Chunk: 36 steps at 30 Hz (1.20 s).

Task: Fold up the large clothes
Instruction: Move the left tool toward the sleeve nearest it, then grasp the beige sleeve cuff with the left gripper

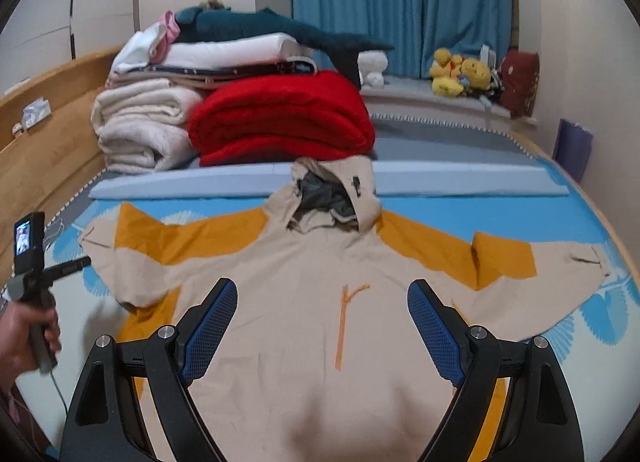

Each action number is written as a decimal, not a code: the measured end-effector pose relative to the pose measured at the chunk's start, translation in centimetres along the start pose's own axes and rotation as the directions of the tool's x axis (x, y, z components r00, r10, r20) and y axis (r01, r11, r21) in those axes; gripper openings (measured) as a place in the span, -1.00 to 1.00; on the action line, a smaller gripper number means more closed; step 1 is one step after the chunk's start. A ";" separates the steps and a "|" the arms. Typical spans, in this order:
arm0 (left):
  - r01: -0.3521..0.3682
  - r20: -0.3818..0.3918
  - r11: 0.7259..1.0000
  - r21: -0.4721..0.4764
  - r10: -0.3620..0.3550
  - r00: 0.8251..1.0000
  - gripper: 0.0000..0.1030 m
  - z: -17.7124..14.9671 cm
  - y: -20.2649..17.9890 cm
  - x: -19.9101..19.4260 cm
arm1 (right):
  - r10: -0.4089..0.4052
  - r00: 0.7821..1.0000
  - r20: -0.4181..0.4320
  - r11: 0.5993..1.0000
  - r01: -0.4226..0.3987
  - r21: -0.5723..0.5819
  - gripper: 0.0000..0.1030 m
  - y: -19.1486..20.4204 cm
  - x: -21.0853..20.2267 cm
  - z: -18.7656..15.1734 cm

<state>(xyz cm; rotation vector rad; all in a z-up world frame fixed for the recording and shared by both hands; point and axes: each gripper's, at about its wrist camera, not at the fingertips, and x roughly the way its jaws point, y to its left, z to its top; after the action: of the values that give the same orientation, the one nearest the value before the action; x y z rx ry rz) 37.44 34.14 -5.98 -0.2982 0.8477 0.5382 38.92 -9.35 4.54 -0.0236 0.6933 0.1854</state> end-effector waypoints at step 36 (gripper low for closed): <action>0.011 -0.015 0.934 -0.357 -0.017 1.000 -1.00 8.7 12.3 6.0 | -0.030 0.959 -0.282 0.999 0.025 -0.021 -0.24 -1.4 8.7 -3.0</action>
<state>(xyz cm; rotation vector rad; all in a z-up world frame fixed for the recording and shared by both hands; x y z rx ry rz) 39.25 50.21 -5.63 -0.6425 0.7612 0.6777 43.81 -9.59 -3.38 -0.0778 0.9764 0.1631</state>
